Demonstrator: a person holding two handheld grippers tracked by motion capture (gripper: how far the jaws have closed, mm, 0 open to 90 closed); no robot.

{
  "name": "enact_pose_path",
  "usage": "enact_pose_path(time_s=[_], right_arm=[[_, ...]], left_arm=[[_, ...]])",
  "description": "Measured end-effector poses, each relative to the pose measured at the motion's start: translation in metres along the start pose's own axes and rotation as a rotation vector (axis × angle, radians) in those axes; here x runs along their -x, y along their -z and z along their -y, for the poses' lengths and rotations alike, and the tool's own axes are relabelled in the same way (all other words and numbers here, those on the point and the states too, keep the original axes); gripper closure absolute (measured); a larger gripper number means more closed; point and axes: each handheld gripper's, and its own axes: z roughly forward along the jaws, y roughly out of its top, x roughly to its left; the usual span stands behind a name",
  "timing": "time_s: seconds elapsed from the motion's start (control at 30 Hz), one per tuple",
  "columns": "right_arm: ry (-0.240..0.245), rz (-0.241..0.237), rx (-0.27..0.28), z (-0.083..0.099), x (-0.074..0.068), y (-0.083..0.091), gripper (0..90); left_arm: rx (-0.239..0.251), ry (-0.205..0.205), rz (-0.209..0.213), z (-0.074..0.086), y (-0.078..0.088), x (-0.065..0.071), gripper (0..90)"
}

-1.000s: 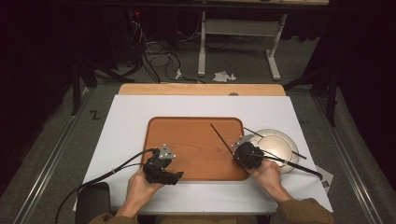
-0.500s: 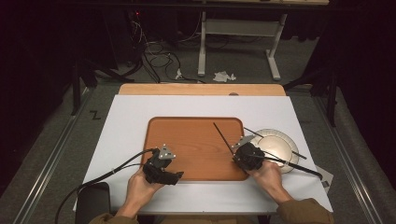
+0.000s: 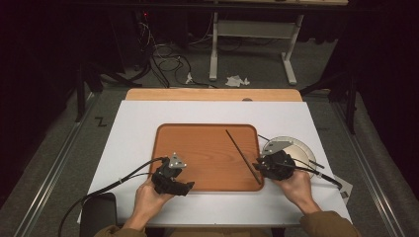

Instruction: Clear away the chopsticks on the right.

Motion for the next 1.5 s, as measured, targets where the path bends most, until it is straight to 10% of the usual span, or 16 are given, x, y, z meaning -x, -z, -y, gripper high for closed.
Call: enact_pose_path(time_s=[0.53, 1.5], right_arm=[[-0.134, 0.026, 0.084, 0.016, 0.048, 0.04, 75.7], [-0.319, 0.147, 0.067, 0.062, 0.117, 0.066, 76.3]], left_arm=[[-0.002, 0.003, 0.0, 0.0, -0.001, 0.0, 31.2], [-0.008, 0.007, 0.001, 0.0, -0.003, -0.001, 31.2]])
